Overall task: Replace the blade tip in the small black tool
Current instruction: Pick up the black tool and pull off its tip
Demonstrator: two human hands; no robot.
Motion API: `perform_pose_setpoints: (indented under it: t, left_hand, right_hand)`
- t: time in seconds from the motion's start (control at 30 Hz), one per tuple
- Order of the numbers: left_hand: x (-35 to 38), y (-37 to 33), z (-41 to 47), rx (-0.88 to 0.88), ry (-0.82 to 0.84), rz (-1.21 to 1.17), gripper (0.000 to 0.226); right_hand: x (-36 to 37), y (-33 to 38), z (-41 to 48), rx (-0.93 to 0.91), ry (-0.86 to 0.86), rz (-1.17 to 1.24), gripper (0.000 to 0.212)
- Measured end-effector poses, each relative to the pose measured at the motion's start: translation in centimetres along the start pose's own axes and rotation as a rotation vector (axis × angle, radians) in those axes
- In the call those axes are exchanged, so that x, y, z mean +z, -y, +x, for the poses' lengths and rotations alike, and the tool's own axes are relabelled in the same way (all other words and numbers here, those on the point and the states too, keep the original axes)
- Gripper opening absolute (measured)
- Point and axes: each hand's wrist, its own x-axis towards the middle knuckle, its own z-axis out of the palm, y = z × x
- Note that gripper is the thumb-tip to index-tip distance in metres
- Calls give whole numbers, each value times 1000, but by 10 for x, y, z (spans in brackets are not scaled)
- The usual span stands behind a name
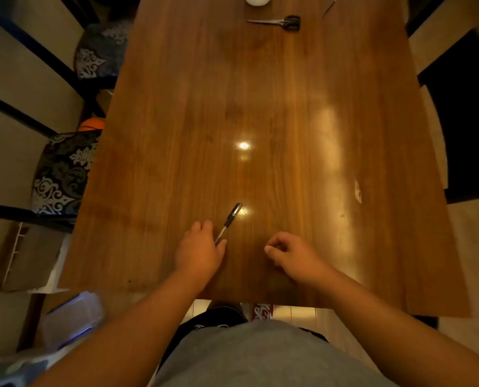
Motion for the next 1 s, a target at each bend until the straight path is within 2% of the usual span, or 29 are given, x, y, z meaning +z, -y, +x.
perform_pose_setpoints:
  t: [0.27, 0.5, 0.63, 0.77, 1.0]
  left_hand:
    - [-1, -9, 32, 160, 111, 73, 18]
    - [-12, -10, 27, 315, 190, -7, 15]
    - [-22, -9, 13, 383, 174, -71, 12]
    - [-35, -16, -6, 413, 138, -129, 11]
    - [-51, -41, -50, 376, 89, -434, 7]
  right_hand:
    - [5, 25, 36, 107, -34, 51, 9]
    - [6, 47, 50, 161, -102, 273, 15]
    - [2, 58, 38, 116, -118, 321, 21]
    - [1, 64, 17, 55, -143, 409, 15]
    - [-3, 73, -33, -44, -158, 549, 16]
